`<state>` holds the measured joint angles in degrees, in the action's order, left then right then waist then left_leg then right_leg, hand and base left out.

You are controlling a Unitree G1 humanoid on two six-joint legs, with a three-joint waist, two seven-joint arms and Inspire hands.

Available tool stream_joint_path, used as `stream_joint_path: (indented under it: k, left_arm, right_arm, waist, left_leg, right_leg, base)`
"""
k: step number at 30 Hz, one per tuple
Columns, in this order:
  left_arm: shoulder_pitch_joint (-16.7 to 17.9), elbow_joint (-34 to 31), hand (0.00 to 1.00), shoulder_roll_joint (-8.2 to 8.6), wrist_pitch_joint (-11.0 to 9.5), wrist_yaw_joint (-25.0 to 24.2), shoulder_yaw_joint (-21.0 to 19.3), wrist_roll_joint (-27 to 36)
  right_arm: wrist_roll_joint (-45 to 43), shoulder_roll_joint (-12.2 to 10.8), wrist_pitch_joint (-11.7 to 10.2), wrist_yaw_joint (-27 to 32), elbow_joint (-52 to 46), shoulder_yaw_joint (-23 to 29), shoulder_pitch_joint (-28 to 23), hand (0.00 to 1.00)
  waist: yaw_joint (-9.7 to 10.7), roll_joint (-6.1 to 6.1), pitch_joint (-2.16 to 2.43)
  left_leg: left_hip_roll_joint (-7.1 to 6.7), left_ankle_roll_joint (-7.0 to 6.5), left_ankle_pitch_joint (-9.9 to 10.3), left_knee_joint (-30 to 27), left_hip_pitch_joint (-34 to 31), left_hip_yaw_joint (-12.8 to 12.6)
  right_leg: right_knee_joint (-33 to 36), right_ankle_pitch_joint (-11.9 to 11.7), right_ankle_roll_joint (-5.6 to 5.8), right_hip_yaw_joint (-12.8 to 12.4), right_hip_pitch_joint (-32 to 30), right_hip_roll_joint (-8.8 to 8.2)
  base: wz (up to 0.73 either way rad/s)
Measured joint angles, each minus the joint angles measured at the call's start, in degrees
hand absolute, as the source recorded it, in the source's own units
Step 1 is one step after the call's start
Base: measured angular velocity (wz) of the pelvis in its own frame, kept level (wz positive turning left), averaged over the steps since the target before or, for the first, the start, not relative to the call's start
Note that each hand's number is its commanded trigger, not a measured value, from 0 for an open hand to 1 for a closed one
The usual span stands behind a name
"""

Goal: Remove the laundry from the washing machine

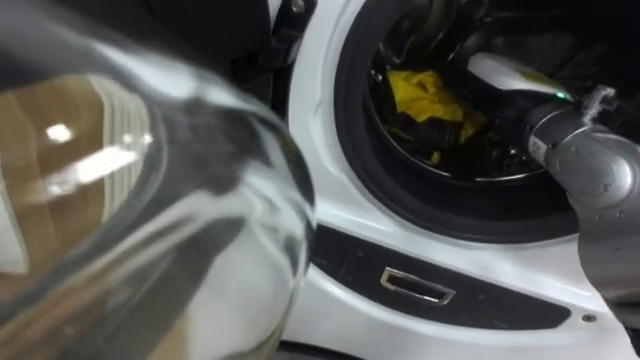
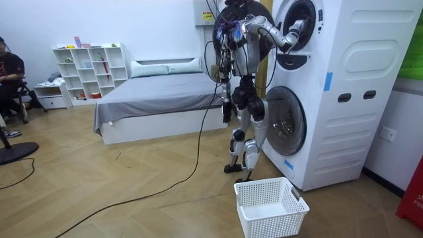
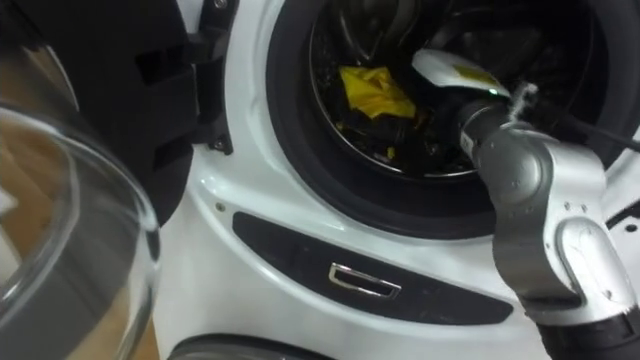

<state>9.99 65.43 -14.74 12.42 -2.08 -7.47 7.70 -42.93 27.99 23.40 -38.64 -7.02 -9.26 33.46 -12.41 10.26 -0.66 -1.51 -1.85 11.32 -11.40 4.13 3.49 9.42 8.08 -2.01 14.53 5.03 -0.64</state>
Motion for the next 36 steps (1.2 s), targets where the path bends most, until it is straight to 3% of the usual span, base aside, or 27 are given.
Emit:
stream_joint_path:
  k: [5, 15, 26, 29, 31, 36]
  left_arm:
    - [-1.6, 1.0, 0.0, -1.4, 0.1, 0.6, 4.5, 0.2]
    - [-2.2, 1.0, 0.0, -2.77, 0.0, 0.7, 5.9, 0.1]
    - [-3.2, 1.1, 0.0, -2.78, -1.2, 2.0, 6.2, 0.1]
    - [-2.8, 1.0, 0.0, -2.52, -1.3, 3.3, 6.1, 0.7]
    - [-2.5, 1.0, 0.0, -2.32, -1.3, 3.6, 5.8, 0.8]
    - [-2.4, 1.1, 0.0, -1.89, -2.8, 3.8, 4.9, 0.8]
  right_arm:
    - [-0.3, 1.9, 0.0, 0.0, 0.6, -5.1, -0.8, 1.0]
    - [-0.3, 4.1, -0.1, 1.1, 2.1, -5.3, -0.7, 1.0]
    - [0.6, 4.2, -0.7, 1.0, 1.1, -4.6, -0.5, 1.0]
    - [0.4, 4.1, -0.9, 1.0, -0.6, -4.3, -0.5, 1.0]
    - [0.7, 4.0, -0.9, 1.1, -1.6, -4.3, -0.5, 1.0]
    - [2.3, 4.1, -1.3, 1.0, -3.3, -4.0, -0.7, 1.0]
  waist:
    - [-1.0, 0.12, -0.06]
    - [-3.6, 1.35, -0.36]
    - [-3.3, 1.42, -0.25]
    - [-2.2, 1.39, -0.23]
    - [-1.8, 1.15, -0.1]
    - [-1.4, 0.09, 0.71]
  left_leg:
    - [0.09, 0.01, 0.0, 0.3, 1.5, -0.2]
    - [0.28, 0.14, 0.0, 0.4, 1.5, -0.3]
    - [0.33, 0.16, 0.0, 0.2, 0.8, -0.4]
    - [0.36, 0.16, 0.0, 0.1, 0.3, -0.4]
    - [0.43, 0.17, 0.0, 0.2, 0.2, -0.5]
    - [0.87, 0.3, 0.2, 0.6, 0.6, -1.6]
  right_leg:
    - [0.1, 0.2, 0.01, -0.4, 0.7, 0.09]
    - [0.1, 0.3, -0.2, -0.3, 0.5, 0.23]
    - [0.3, 0.2, -0.39, -0.3, -0.1, 0.3]
    - [0.4, 0.1, -0.46, -0.6, -0.2, 0.35]
    - [0.4, 0.1, -0.46, -0.9, -0.4, 0.44]
    - [0.3, 0.1, -0.45, -1.9, -0.3, 0.79]
  base:
    - [-0.03]
    - [0.0]
    - [-0.01]
    - [0.0]
    - [-0.07]
    - [-0.04]
